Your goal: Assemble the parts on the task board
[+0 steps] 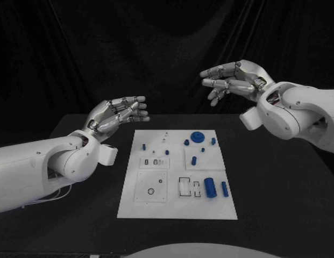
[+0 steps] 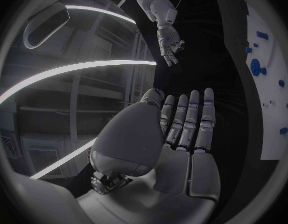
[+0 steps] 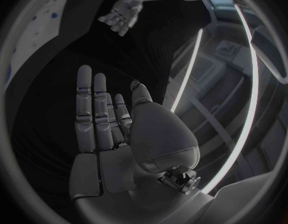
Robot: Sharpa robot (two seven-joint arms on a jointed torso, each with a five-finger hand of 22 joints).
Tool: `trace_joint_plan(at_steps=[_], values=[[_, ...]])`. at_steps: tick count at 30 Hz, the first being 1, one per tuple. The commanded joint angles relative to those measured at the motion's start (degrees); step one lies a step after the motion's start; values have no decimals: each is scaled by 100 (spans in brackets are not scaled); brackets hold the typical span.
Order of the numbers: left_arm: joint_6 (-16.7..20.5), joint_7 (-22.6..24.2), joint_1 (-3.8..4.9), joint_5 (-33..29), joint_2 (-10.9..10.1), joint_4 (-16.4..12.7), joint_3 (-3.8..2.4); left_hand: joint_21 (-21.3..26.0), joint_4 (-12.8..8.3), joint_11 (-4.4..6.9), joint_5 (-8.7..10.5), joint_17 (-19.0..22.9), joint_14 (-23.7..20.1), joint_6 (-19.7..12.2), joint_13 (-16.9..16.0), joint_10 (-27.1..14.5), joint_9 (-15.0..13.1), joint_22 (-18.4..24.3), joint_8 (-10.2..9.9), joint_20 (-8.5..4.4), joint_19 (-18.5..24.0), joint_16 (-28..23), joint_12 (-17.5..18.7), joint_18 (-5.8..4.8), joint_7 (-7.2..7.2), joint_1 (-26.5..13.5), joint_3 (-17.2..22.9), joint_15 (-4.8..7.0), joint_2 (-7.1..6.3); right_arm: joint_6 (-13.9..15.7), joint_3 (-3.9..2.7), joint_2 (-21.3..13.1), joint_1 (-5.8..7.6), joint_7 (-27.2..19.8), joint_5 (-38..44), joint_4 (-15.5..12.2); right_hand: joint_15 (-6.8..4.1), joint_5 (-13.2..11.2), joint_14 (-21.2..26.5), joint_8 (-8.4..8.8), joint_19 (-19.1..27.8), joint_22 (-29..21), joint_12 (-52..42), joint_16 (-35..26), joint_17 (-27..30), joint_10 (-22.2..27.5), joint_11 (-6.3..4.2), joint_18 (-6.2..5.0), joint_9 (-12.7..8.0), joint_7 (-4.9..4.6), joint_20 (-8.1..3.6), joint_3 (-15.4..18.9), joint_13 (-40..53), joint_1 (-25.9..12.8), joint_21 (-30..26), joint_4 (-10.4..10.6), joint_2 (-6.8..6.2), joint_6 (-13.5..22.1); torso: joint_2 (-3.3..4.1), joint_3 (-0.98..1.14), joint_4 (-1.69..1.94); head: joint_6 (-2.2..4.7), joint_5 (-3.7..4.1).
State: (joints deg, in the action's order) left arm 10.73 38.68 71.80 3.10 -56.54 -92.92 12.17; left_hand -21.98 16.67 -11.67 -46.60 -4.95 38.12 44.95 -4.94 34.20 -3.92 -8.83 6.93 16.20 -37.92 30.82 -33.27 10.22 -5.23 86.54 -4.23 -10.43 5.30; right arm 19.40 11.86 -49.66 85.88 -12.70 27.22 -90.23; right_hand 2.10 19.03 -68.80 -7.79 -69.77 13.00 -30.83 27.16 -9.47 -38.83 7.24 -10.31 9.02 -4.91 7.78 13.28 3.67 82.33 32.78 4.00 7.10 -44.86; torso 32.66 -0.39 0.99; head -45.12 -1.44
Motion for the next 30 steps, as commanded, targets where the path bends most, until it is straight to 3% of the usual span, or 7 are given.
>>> trace_joint_plan(at_steps=[1,3,4,7,14,18,30], values=[[76,778,82,374,-72,-108,-6,-10,-3,-24,-35,34,5,37,34,33,8,5,-48,-1,-37,11,49,-30,-56,-2,60,-16,-60,-596,2,50,58,1344,3876,32,-132,-181,-422,3,-292,119,190,75,-89,-243,-105,-23,3,27,-116,-141,-5,130,197,-46,-64,-181,207,-33,94,22,-1],[0,779,127,390,-112,-150,-6,29,-7,-33,-47,70,-47,19,71,10,12,27,-85,0,3,-11,81,-53,-77,9,105,-37,-52,-852,2,80,87,1511,5113,28,-199,-247,-619,42,-425,203,329,92,-141,-402,-162,-23,-11,115,-188,-186,-3,136,316,-33,-138,-218,380,-54,198,108,81],[-39,786,143,396,-126,-166,-6,106,-13,-29,-52,117,-173,-37,110,-68,16,68,-144,6,93,-85,140,-98,-62,42,164,-86,-54,-988,2,96,96,1574,5646,22,-304,-330,-822,91,-534,334,574,163,-252,-609,-259,1,-21,353,-265,-249,0,119,488,-6,-258,-261,405,-58,212,107,80],[-111,804,166,404,-154,-197,-5,215,-15,-25,-51,138,-357,-176,128,-210,19,127,-224,0,198,-196,226,-152,-15,83,244,-135,-66,-1269,2,135,109,1691,6532,11,-359,-339,-926,-48,-542,463,834,252,-376,-734,-360,-12,76,528,-328,-343,10,101,631,32,-358,-667,509,-75,278,188,127],[-321,795,192,412,-234,-215,-5,327,-19,-13,-49,134,-578,-334,125,-423,25,191,-291,-11,271,-293,310,-167,-5,103,331,-137,-71,-1695,2,261,110,1813,7786,52,-408,-363,-887,168,-367,884,1364,496,-725,-1135,-428,-7,151,556,-417,-868,28,236,1040,7,-674,-685,708,-114,404,315,248],[-409,782,195,414,-227,-183,-4,362,-26,-4,-49,131,-628,-396,124,-493,28,211,-310,-10,291,-308,329,-170,-2,129,375,-141,-61,-1769,2,315,88,1812,7989,97,-411,-353,-916,295,-402,1467,1626,588,-858,-1254,-399,50,130,427,-413,-1153,23,292,1487,-28,-793,-628,867,-160,550,417,393],[-562,735,196,414,-208,-175,-4,398,-36,3,-51,129,-685,-445,122,-573,29,232,-321,-10,307,-322,346,-170,0,171,438,-141,-42,-1775,2,411,-134,1840,8351,188,-421,-469,-877,345,-328,2079,1986,768,-1082,-1446,-450,92,91,255,-428,-1558,32,185,1938,24,-990,-768,1034,-234,656,576,493]])
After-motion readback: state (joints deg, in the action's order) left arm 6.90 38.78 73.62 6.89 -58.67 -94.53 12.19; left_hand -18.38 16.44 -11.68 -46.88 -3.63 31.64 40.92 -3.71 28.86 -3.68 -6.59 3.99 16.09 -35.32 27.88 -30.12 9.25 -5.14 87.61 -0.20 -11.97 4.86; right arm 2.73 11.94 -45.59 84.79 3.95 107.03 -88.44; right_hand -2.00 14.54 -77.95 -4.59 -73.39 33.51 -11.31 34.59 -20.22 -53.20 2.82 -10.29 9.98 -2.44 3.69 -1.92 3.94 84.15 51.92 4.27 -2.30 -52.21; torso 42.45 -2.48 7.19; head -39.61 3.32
